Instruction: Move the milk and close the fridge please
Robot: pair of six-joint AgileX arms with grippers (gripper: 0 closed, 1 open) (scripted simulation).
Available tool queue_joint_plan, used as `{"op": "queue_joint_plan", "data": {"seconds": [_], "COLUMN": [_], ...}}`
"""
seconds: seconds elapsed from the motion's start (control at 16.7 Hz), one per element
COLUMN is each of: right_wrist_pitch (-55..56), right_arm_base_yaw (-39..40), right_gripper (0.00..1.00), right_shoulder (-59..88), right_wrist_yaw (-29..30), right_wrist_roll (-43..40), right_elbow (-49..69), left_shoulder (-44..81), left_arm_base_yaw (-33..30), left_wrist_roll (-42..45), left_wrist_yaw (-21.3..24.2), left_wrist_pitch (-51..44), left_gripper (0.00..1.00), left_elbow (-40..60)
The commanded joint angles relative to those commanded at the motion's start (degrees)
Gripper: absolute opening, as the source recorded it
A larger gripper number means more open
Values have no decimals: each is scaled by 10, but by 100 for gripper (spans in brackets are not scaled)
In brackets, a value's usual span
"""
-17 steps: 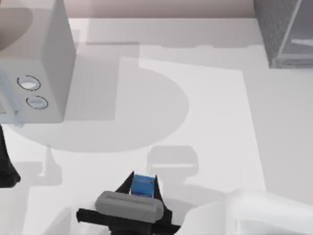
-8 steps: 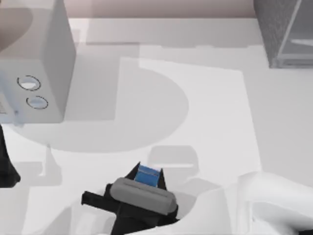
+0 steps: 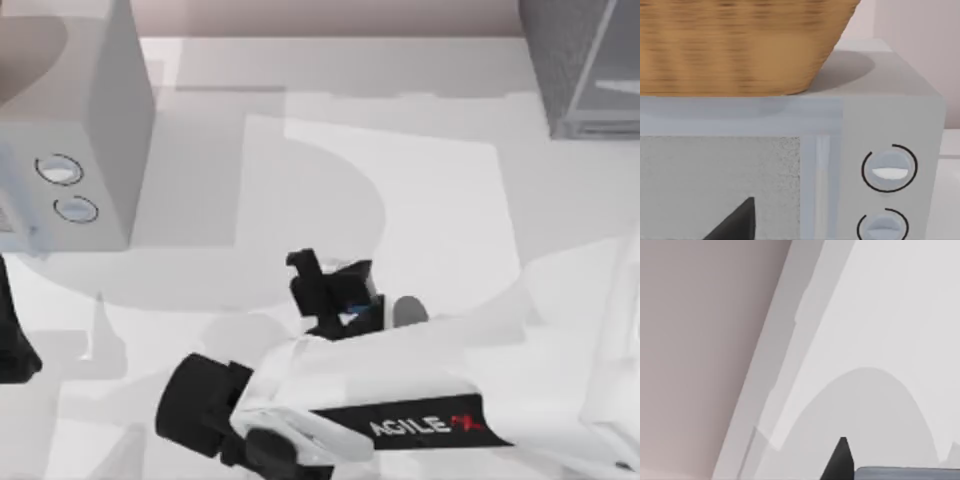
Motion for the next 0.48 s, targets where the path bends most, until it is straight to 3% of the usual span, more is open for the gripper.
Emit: {"op": "queue_joint_plan", "data": {"seconds": [0.48], "right_wrist_pitch": [268], "right_arm_base_yaw": [-179], "right_gripper": [0], "right_shoulder": [-107], "right_wrist_yaw": [-161], "right_wrist_roll": [560], "right_elbow": [-137], "left_shoulder": [0], "left_arm_base_yaw": [0], "left_wrist_roll": [0], "left_wrist_yaw": [0], "left_wrist_pitch": [0], "left_gripper": [100], "left_elbow": [0]}}
